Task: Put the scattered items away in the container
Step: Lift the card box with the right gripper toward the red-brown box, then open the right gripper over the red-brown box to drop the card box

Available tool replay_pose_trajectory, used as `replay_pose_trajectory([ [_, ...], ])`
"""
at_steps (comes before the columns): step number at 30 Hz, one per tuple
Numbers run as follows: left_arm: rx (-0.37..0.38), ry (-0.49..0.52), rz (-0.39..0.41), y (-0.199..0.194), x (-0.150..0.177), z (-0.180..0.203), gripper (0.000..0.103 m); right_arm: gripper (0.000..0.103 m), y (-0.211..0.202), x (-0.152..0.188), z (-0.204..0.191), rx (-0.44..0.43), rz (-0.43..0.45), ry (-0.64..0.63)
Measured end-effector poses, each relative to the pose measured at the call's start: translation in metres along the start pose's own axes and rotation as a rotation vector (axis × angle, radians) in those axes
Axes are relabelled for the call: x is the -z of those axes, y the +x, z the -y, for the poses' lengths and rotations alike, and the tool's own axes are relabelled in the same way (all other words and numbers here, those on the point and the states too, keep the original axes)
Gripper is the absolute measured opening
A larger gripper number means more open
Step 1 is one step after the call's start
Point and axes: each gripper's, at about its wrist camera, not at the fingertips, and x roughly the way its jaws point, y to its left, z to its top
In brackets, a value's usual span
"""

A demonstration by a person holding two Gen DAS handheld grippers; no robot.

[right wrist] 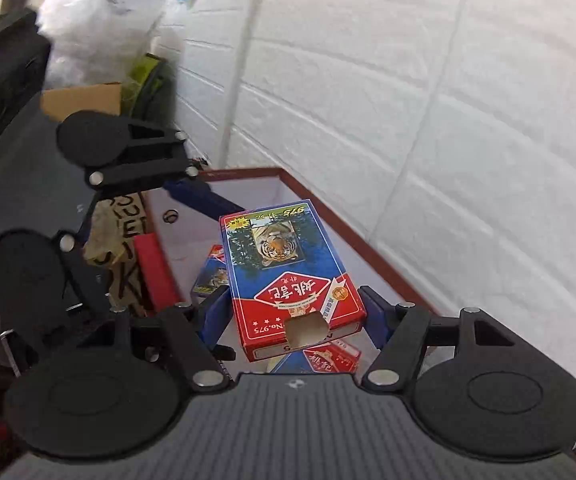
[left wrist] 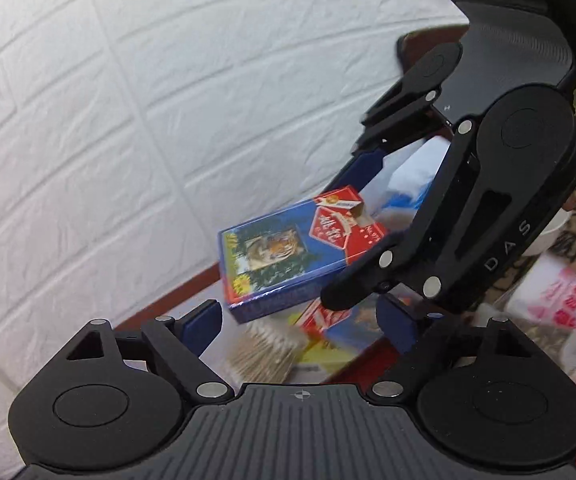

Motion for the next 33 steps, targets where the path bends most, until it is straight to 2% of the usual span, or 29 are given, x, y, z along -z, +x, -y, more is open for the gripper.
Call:
replay_pose_trajectory([
  [4,0.002,-0.035,0.007,0.001,0.0,-0.004,0.091,0.074,0.015,0.004,0.012,0.014,-0.024,0.084],
  [7,-0.013,-0.012,0.01,-0.005,0.002,-0.002,0.091,0.082,0.012,0.007,0.011,0.029,-0.024,0.101],
  [10,-0.03,-0.006,0.013,-0.019,0.001,0.002,0.091,0.082,-0.01,0.01,-0.002,0.068,-0.011,0.094],
  [14,-0.06,-0.044,0.074,-0.078,0.008,0.005,0.091,0.082,-0.059,0.012,-0.016,0.107,0.073,0.122],
  [18,-0.116,-0.118,0.146,-0.143,0.015,0.02,0.095,0.086,-0.127,0.024,-0.052,0.143,0.182,0.173],
  [21,-0.166,-0.138,0.165,-0.185,0.025,0.049,0.096,0.088,-0.173,0.042,-0.091,0.166,0.247,0.219],
  [27,-0.234,-0.13,0.131,-0.236,0.064,0.114,0.102,0.091,-0.228,0.086,-0.178,0.174,0.3,0.279],
  [33,-0.257,-0.205,0.05,-0.254,0.128,0.155,0.102,0.091,-0.245,0.136,-0.237,0.147,0.29,0.338],
])
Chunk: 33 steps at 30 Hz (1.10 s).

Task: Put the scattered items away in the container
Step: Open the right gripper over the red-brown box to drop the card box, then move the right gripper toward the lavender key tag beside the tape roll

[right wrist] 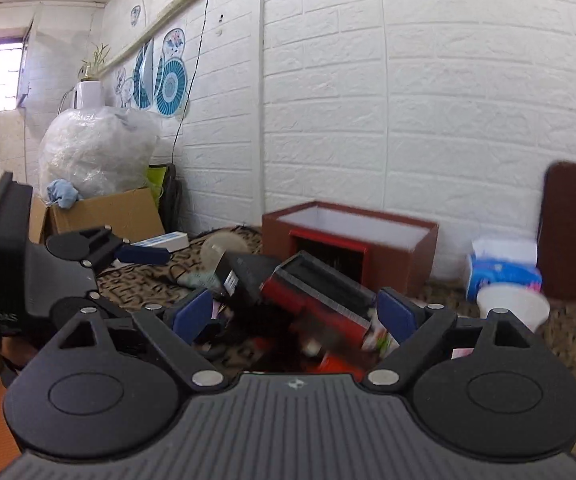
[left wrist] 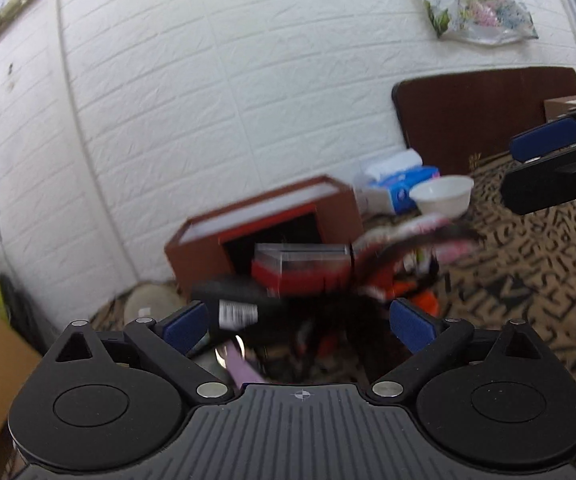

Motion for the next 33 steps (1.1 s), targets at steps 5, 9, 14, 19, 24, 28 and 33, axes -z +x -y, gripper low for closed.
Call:
replay_pose_trajectory([
  [5,-0.049,-0.059,-0.043,-0.007,0.036,0.001,0.102,0.091,0.002,0.047,-0.011,0.021,-0.066,0.037],
  [9,-0.06,-0.115,-0.078,-0.002,0.048,-0.008,0.102,0.091,0.01,0.076,-0.013,0.047,-0.079,0.104],
  [14,-0.086,-0.148,-0.091,0.005,0.054,-0.015,0.102,0.091,0.022,0.079,-0.019,0.045,-0.094,0.089],
  [19,-0.082,-0.195,-0.077,0.005,0.06,-0.02,0.102,0.091,0.03,0.085,-0.016,0.031,-0.076,0.117],
  [24,-0.053,-0.24,-0.057,0.007,0.069,-0.022,0.102,0.091,0.031,0.103,-0.003,0.03,-0.026,0.209],
  [28,-0.051,-0.237,-0.041,0.006,0.07,-0.02,0.102,0.092,0.024,0.108,0.018,0.049,0.019,0.361],
  [33,-0.072,-0.211,-0.015,0.001,0.07,-0.014,0.103,0.092,0.025,0.11,0.024,0.053,0.018,0.407],
])
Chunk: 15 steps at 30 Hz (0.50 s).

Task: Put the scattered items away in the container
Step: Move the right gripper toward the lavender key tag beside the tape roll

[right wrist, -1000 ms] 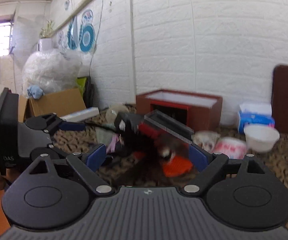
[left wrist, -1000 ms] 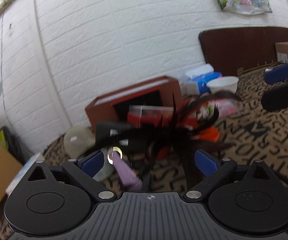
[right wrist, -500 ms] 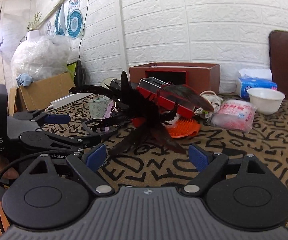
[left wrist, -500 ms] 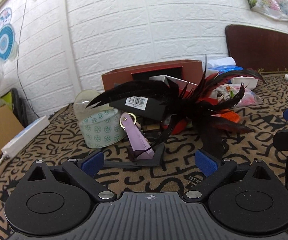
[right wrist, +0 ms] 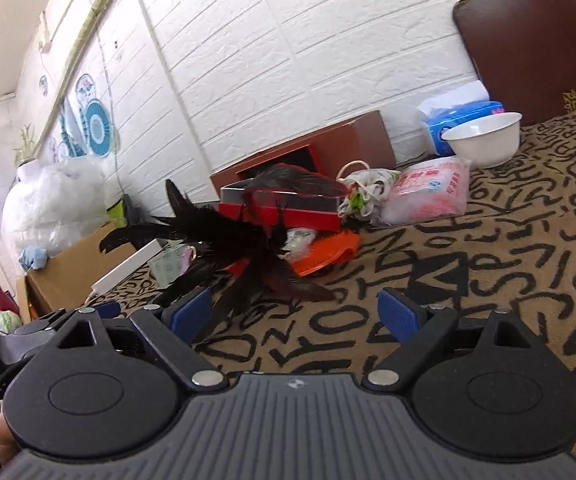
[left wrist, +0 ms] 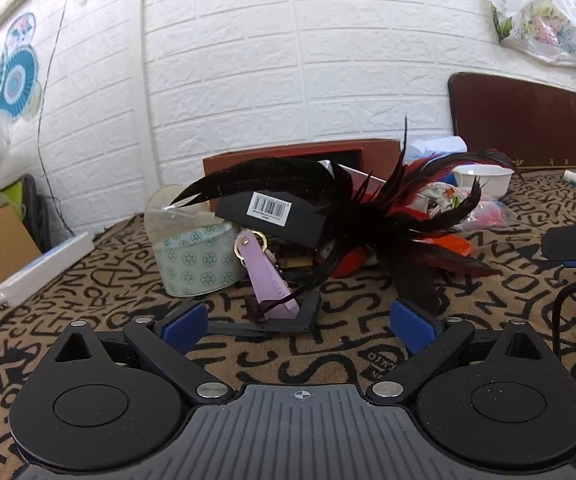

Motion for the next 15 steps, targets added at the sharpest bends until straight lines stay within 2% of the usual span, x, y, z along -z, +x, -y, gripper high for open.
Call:
replay_pose_trajectory([
  [3,0.0,0.011,-0.01,0.001,-0.001,0.001,0.103,0.093,0.0,0.002,-0.003,0.001,0.004,-0.022],
  [6,-0.019,0.043,-0.012,0.002,-0.005,0.0,0.103,0.093,0.001,-0.001,-0.011,0.04,0.003,-0.048],
  [8,-0.064,0.091,0.009,0.002,-0.011,-0.005,0.103,0.093,0.007,-0.006,-0.024,0.046,-0.022,-0.11],
  [13,-0.14,0.107,0.029,0.022,-0.029,-0.054,0.102,0.092,0.047,-0.015,-0.064,-0.011,-0.108,-0.206],
  [15,-0.135,0.102,0.036,0.033,-0.035,-0.074,0.102,0.091,0.063,-0.017,-0.077,-0.042,-0.116,-0.224],
])
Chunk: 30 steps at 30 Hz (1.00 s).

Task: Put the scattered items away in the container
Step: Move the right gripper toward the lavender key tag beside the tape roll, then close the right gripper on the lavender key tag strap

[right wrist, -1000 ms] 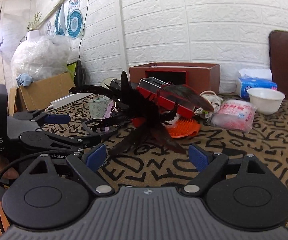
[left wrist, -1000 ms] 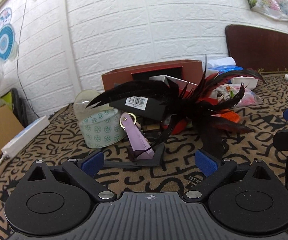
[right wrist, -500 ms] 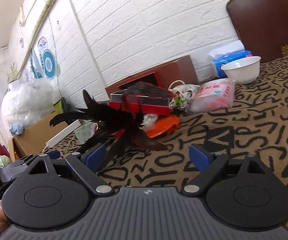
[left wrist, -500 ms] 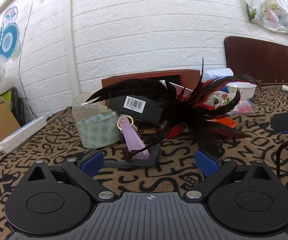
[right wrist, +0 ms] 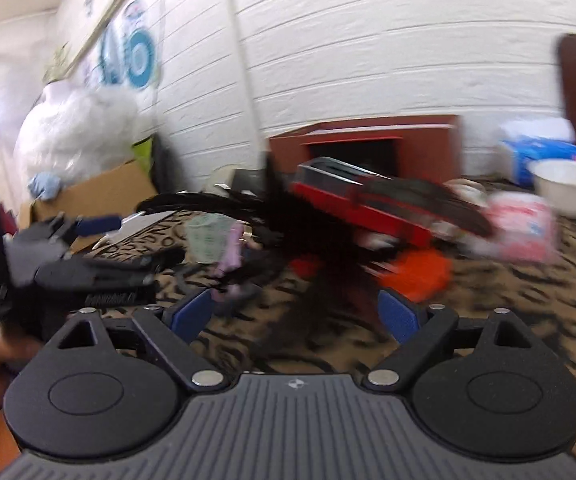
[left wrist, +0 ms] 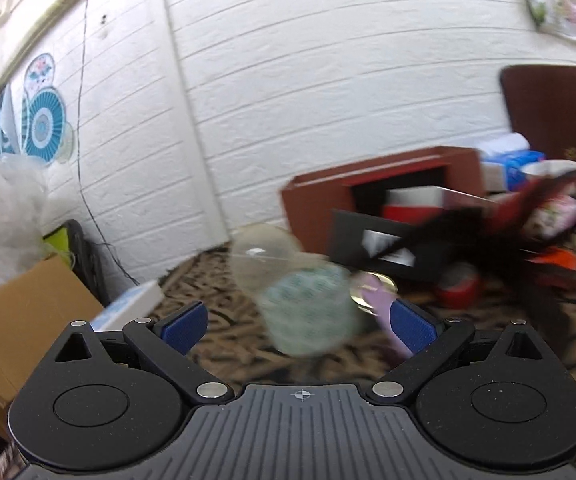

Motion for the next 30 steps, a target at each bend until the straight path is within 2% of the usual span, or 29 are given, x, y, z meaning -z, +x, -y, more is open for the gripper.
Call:
replay_pose_trajectory([
  [3,0.017,0.05,-0.018,0.024,0.0,-0.018,0.102,0.089,0.026,-0.013,-0.016,-0.096,-0.035,0.024],
  [5,0.037,0.086,-0.04,0.038,0.005,-0.029,0.102,0.086,0.043,-0.022,-0.03,-0.13,-0.063,0.009],
  [8,0.037,0.107,-0.067,0.048,0.012,-0.041,0.099,0.086,0.065,-0.029,-0.043,-0.116,-0.086,-0.022],
  [11,0.077,0.061,-0.054,0.04,0.018,-0.047,0.1,0.084,0.079,-0.027,-0.042,-0.091,-0.111,-0.003],
  [17,0.092,0.042,-0.036,0.028,0.022,-0.041,0.1,0.083,0.091,-0.024,-0.043,-0.064,-0.112,-0.006],
  [21,0.149,0.004,-0.059,0.031,0.017,-0.033,0.1,0.082,0.101,-0.03,-0.043,-0.035,-0.109,-0.003],
  [23,0.157,0.022,-0.096,0.035,0.016,-0.021,0.097,0.072,0.115,-0.036,-0.044,-0.016,-0.141,-0.023],
  [26,0.172,0.091,-0.133,0.036,0.017,-0.001,0.087,0.061,0.131,-0.036,-0.044,-0.011,-0.179,-0.029],
  [30,0.187,0.126,-0.165,0.041,0.016,0.016,0.086,0.061,0.144,-0.037,-0.046,0.015,-0.199,-0.044],
])
